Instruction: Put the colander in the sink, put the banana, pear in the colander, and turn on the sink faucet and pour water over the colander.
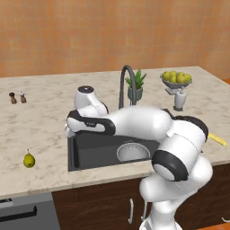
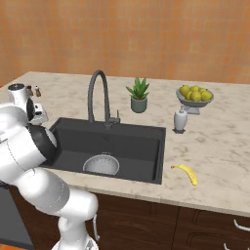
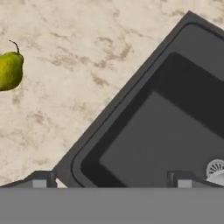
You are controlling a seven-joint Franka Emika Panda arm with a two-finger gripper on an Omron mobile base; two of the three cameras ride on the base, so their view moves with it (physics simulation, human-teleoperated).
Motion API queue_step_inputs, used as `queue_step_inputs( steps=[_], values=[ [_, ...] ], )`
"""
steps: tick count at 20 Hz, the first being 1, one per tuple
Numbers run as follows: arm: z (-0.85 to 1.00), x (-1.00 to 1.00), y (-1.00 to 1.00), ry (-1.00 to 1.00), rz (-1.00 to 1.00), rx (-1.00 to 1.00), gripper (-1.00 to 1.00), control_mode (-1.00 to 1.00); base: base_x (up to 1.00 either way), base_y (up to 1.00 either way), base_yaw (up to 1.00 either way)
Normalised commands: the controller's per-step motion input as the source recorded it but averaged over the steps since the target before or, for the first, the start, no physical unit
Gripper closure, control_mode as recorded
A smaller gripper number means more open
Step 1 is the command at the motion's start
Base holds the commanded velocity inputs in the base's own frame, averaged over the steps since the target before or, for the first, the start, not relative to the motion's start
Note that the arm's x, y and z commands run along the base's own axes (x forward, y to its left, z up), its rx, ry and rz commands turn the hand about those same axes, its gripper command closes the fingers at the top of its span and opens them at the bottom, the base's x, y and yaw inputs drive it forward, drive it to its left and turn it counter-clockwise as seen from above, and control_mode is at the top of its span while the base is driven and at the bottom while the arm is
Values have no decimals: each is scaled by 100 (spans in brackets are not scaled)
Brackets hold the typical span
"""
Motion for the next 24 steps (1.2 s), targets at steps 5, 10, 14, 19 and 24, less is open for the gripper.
queue_step_inputs(
  steps=[5, 10, 14, 19, 24],
  values=[
    [-15, -27, 58, 5, 17, 0, -100, -100, 0, 0, 0],
    [-42, -40, 38, 0, 1, 5, -100, -100, 0, 0, 0],
    [-26, -3, 35, 5, 0, 9, -100, -100, 0, 0, 0],
    [-3, -14, 29, 17, -2, 7, -100, -100, 0, 0, 0],
    [0, -14, 28, 29, -8, 1, -100, -100, 0, 0, 0]
  ],
)
